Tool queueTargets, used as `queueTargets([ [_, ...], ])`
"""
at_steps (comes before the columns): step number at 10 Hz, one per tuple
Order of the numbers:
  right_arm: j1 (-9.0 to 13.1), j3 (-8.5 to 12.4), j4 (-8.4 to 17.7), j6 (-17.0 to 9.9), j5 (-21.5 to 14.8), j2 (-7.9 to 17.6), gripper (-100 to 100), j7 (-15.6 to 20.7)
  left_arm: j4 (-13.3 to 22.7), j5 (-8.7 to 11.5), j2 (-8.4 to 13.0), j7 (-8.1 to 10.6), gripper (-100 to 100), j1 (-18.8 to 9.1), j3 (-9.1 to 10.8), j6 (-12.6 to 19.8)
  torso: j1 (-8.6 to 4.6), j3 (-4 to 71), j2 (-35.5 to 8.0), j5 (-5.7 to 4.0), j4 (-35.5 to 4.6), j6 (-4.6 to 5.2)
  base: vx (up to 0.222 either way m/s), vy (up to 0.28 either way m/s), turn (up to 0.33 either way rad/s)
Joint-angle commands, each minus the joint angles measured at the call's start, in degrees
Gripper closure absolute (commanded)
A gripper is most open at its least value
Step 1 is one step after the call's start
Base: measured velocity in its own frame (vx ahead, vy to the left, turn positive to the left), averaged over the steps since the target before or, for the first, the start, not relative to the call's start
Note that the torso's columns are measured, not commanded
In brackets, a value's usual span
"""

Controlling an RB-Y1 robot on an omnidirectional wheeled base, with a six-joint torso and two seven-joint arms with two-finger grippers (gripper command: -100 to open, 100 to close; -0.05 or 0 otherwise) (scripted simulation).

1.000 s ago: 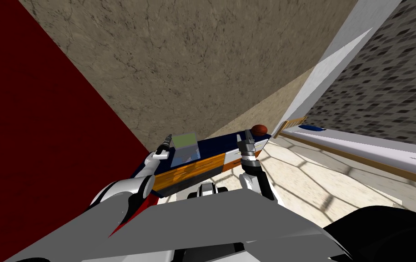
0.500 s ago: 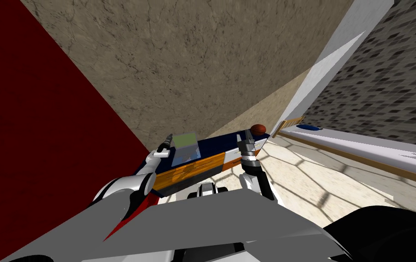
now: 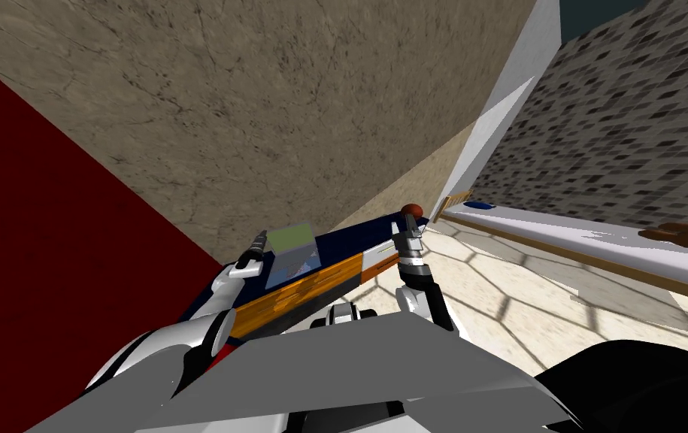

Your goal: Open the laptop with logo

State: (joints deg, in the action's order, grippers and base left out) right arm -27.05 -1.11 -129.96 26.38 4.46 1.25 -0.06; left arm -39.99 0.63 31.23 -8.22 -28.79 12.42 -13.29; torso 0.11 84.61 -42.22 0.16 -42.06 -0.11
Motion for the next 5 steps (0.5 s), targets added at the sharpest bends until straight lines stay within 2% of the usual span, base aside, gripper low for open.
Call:
queueTargets([
  [1, -0.01, 0.01, 0.0, 0.0, 0.0, 0.01, 0, 0.0, 2.85, -0.02, 0.17, 0.24, -100, 0.81, 0.29, -0.91, 0.29, 0.04, 0.05, 0.2, 0.15, -0.04, 0.003, -0.009, 0.022],
  [2, 0.0, 0.01, 0.0, 0.0, 0.0, 0.01, 0, 0.0, 2.85, -0.02, 0.17, 0.24, -100, 0.81, 0.29, -0.91, 0.52, 0.1, 0.15, 0.29, 0.2, -0.08, -0.014, -0.003, -0.004],
  [3, 0.0, 0.01, 0.0, 0.0, 0.0, 0.01, 0, 0.0, 1.18, 1.49, 2.96, 2.89, -100, 3.57, 2.23, -2.43, 0.6, 0.17, 0.26, 0.28, 0.18, -0.11, 0.037, -0.056, -0.352],
  [4, 0.0, 0.01, 0.01, 0.0, 0.0, 0.01, 0, 0.0, 1.18, 1.49, 2.96, 2.89, -100, 5.38, 2.23, -2.43, 0.28, 0.27, 0.44, 0.12, 0.1, 0.08, 0.055, -0.06, -0.18],
  [5, -0.01, 0.01, 0.0, 0.0, 0.0, 0.0, 0, 0.0, 1.18, 1.49, 2.96, 2.89, -100, 5.38, 2.23, -2.43, 0.3, 0.35, 0.57, 0.14, 0.21, -0.04, 0.033, -0.034, 0.027],
])
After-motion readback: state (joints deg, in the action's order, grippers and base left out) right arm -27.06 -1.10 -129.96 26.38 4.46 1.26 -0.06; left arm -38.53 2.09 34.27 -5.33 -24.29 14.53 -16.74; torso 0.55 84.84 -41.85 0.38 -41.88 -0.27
